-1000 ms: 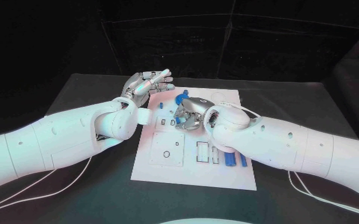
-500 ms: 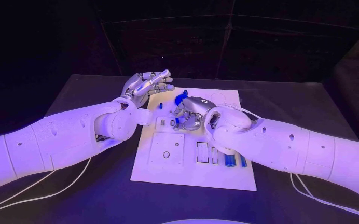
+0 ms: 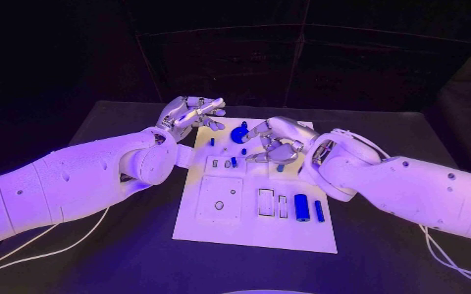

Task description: Assemble the parts on the task board

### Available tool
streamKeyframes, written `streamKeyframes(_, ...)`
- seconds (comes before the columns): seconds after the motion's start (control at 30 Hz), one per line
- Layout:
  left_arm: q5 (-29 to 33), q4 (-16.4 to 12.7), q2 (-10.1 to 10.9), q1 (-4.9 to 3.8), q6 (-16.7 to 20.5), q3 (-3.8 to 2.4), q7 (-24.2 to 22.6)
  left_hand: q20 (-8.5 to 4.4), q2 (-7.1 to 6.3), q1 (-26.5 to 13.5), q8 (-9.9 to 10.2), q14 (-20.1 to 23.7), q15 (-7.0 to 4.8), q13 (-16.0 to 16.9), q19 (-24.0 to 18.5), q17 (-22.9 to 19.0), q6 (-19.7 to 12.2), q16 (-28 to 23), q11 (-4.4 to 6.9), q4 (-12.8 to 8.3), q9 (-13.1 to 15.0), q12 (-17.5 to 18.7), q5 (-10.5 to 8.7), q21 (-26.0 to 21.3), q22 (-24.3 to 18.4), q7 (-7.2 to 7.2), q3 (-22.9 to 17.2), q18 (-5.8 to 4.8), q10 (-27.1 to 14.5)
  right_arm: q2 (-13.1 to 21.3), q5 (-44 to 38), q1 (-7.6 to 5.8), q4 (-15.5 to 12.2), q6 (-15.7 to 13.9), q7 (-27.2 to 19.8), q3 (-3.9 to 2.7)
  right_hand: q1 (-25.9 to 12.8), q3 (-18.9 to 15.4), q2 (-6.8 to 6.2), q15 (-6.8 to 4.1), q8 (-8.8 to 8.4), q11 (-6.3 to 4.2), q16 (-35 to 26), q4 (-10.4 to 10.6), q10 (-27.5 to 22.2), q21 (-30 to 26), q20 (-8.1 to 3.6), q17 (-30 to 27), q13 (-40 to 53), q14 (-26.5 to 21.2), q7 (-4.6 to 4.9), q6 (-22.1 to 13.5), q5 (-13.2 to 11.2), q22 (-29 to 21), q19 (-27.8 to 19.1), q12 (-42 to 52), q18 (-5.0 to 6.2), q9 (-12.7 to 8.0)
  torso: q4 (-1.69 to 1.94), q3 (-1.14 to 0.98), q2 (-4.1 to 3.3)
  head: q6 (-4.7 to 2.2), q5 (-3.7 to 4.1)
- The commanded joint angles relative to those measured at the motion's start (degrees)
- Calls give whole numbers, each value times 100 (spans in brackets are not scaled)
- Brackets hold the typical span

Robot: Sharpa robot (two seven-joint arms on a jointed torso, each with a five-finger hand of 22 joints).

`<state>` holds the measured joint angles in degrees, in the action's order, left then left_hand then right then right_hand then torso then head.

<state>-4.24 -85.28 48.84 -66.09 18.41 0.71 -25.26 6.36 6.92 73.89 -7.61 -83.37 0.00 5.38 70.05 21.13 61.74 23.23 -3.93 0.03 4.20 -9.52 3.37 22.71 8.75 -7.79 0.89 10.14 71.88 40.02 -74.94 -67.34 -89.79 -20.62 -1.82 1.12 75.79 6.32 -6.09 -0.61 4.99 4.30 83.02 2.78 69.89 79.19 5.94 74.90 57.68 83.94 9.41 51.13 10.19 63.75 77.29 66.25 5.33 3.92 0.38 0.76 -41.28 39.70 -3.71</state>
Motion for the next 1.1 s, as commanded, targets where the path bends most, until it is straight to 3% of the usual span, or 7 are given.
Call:
streamKeyframes(0.03, -1070, -77, 72, -80, 58, -6, 1113, -145, -115, -107, 10, -386, -184, 132, 426, 1828, 137, 2057, 131, 46, 13, -77, 26, 381, 200, 100, -15, 12, 368, 301, 1202, -138, -105, 254, -649, -20, 56, -38, 14, 39, 39, -6, -13, -1, -38, -17, -3, 192, -5, 316, -9, 45, 43, -3, -28, -25, -14, 10, -4, -33, 71, 22, -3)
streamKeyframes(0.13, -1880, -128, 130, -184, -395, -6, 2019, -243, -238, -486, -2, -454, -224, 415, 605, 3888, 282, 4131, 211, 292, 75, -273, 18, 770, 441, 149, 145, 2, 675, 557, 1568, -279, -114, 287, -657, -26, 57, -54, 48, 35, 56, -11, -13, 9, -20, -12, -6, 195, 13, 317, -15, 70, 48, 10, -20, -7, -17, 13, -22, -56, 125, 32, -10)
streamKeyframes(0.33, -3349, -164, 113, -447, -1270, -6, 3581, -381, -250, -818, -568, -498, -348, 1646, 606, 5856, 284, 5911, 390, 840, 490, -1687, 88, 1856, 1311, 307, 662, -52, 476, 914, 2129, -442, -15, 270, -626, -31, 62, -66, 85, 31, 65, -16, -30, 18, -8, -14, -10, 167, 17, 311, -18, 78, 60, 6, -19, 0, -16, 13, -35, -87, 207, 72, -54)
streamKeyframes(0.47, -3948, -103, 16, -596, -1545, -5, 4405, -487, -121, -971, -1451, -649, -477, 5034, 1007, 6822, 134, 6634, 428, 1288, 1098, -5184, -4, 4073, 4037, 506, 980, -356, 664, 1043, 2255, -501, 62, 274, -572, -31, 66, -74, 97, 30, 65, -16, -82, 20, -47, -53, -11, 77, -45, 290, -18, 75, 73, -85, -63, -46, 2, 11, -26, -115, 258, 136, -59)
streamKeyframes(0.53, -4364, -53, -67, -658, -1673, -3, 4857, -510, -110, -967, -1735, -663, -469, 5572, 1049, 6887, 29, 6677, 480, 1402, 1316, -5705, -5, 4429, 4498, 527, 1062, -399, 675, 1080, 2284, -522, 96, 275, -543, -31, 70, -83, 104, 28, 66, -17, -102, 22, -65, -68, -13, 45, -71, 281, -19, 73, 83, -115, -78, -68, 7, 10, -25, -132, 272, 141, -67)
streamKeyframes(0.67, -4796, 104, -306, -720, -1838, 29, 5332, -522, -93, -868, -2399, -663, -488, 5982, 1086, 6887, -382, 6677, 527, 1629, 1883, -6126, -16, 4948, 5165, 548, 1241, -475, 543, 1070, 2287, -539, 152, 254, -477, -31, 75, -96, 117, 27, 68, -19, -117, 25, -69, -77, -15, 27, -79, 275, -19, 70, 102, -131, -84, -75, 10, 8, -8, -139, 303, 150, -57)
streamKeyframes(1.1, -5272, 639, -1157, -956, -2518, 386, 6169, -524, 16, -873, -2708, -656, -505, 5768, 1254, 6860, -716, 6660, 533, 1639, 2190, -5950, -17, 5135, 5440, 513, 1342, -519, 313, 1063, 2083, -551, 239, 215, -177, -30, 104, -170, 188, 16, 86, -27, -202, 56, -91, -132, -27, -78, -146, 249, -25, 65, 346, -224, -115, -128, 25, 3, -46, -145, 323, 189, -136)
